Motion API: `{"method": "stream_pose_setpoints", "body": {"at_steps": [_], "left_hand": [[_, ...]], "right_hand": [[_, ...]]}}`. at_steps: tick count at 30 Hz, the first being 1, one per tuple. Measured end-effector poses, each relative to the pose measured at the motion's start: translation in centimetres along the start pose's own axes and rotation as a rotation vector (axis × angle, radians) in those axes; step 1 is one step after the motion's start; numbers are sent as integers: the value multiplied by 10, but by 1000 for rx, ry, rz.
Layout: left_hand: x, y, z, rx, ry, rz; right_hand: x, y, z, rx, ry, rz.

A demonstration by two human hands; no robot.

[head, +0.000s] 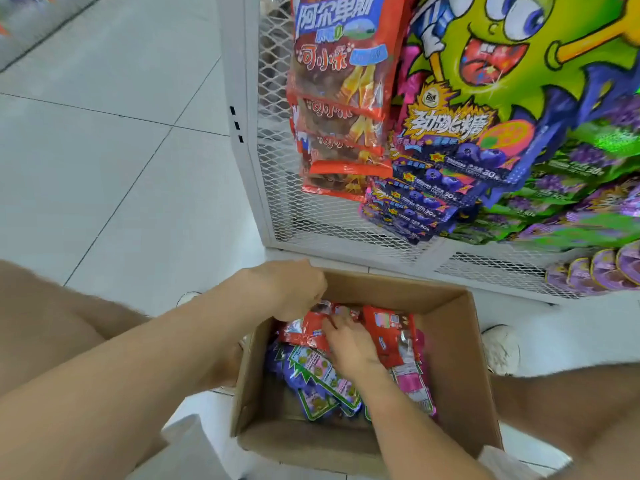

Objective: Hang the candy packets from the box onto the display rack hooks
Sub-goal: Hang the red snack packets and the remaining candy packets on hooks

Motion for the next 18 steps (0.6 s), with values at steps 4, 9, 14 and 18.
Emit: {"method": "stream_pose_setpoints", "body": {"at_steps": [4, 9, 14, 18], "left_hand": [[-4, 7, 0, 35, 55, 65], [-13, 15, 16, 32, 65, 141], [-14, 26, 36, 47, -129, 203], [-21, 28, 52, -326, -249, 201]], "right_hand": [[10, 6, -7, -72, -49, -51], [3, -17, 55, 690, -316, -97], [1, -42, 113, 1123, -337, -163], [-26, -63, 164, 1355, -375, -179]]}}
Point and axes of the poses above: each hand's wrist, its own x-axis towards the middle knuckle, its own z-axis out of the back of the hand, y = z × x, the point moved 9 cm from there along x, towards the middle knuckle, and after that the axes turned 1 degree about -z, right-handed, at the moved point
